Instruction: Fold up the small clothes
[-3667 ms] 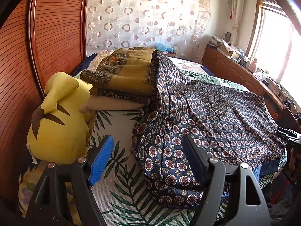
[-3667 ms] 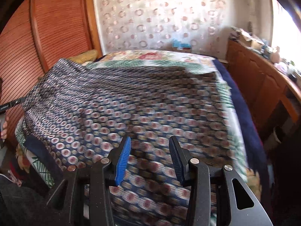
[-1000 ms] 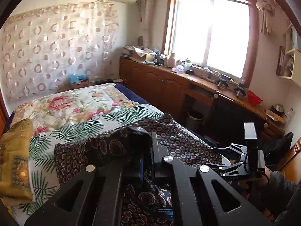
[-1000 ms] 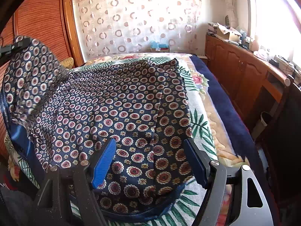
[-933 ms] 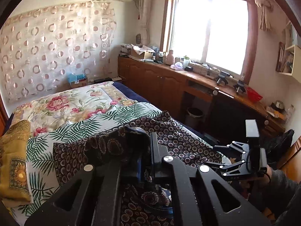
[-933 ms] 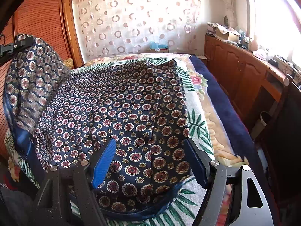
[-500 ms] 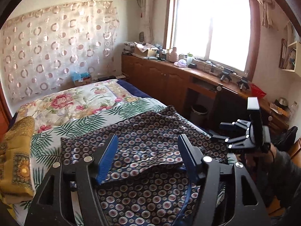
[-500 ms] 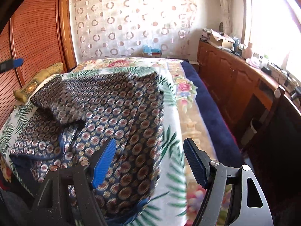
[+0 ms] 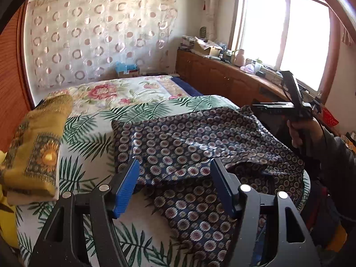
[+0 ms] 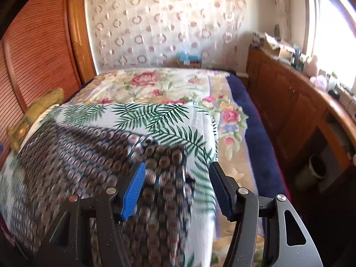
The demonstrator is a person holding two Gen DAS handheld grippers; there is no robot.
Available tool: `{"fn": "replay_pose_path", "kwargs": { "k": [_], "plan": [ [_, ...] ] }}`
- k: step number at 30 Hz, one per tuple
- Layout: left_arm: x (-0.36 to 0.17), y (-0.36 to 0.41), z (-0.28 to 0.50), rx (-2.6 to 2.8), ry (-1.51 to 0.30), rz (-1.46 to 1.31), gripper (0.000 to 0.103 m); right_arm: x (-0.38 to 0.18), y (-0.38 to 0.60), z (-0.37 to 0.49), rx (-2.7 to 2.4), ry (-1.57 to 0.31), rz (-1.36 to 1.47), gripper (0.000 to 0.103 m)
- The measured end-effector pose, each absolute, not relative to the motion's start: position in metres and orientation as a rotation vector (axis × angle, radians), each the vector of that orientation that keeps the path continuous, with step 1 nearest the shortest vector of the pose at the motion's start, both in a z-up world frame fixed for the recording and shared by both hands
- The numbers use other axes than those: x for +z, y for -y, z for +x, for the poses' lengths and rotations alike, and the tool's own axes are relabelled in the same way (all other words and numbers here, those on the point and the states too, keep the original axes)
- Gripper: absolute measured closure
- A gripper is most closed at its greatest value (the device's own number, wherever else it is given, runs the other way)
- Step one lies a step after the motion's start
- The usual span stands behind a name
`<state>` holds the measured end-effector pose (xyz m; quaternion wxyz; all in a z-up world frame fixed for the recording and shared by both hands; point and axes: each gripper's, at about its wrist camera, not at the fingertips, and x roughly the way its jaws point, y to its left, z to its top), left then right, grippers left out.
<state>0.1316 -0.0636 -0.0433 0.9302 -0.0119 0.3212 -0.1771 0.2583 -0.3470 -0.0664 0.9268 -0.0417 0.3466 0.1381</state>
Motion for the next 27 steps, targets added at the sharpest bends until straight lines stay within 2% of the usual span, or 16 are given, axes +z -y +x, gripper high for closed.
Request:
{"fn": "replay_pose_path", "kwargs": {
  "k": [4,7,8,10,17,22,23,27],
  "plan": [
    [-0.053,0.054,0.131,-0.346,-0.669,-0.043,0.036,-0.076,0.346,0.292,0.263,-0.780,-0.027,0.043],
    [-0.059,0.051,0.132,-0.337,-0.685,-0.051,0.036,-0.082,0.345,0.309,0.293,-0.816,0.030,0.072],
    [-0.062,0.050,0.133,-0.335,-0.690,-0.054,0.036,-0.083,0.343,0.311,0.304,-0.824,0.030,0.091],
    [-0.065,0.049,0.132,-0.337,-0.696,-0.057,0.036,-0.085,0.339,0.313,0.326,-0.835,0.014,0.096],
    [-0.070,0.047,0.129,-0.335,-0.702,-0.068,0.036,-0.073,0.380,0.315,0.280,-0.725,0.156,0.097],
    [-0.070,0.046,0.128,-0.329,-0.702,-0.069,0.036,-0.082,0.387,0.319,0.161,-0.776,0.165,0.096],
    [-0.070,0.046,0.127,-0.329,-0.702,-0.066,0.036,-0.081,0.384,0.318,0.150,-0.781,0.145,0.090],
    [-0.070,0.043,0.127,-0.320,-0.697,-0.062,0.036,-0.066,0.366,0.306,0.132,-0.740,0.005,0.076]
  ]
}}
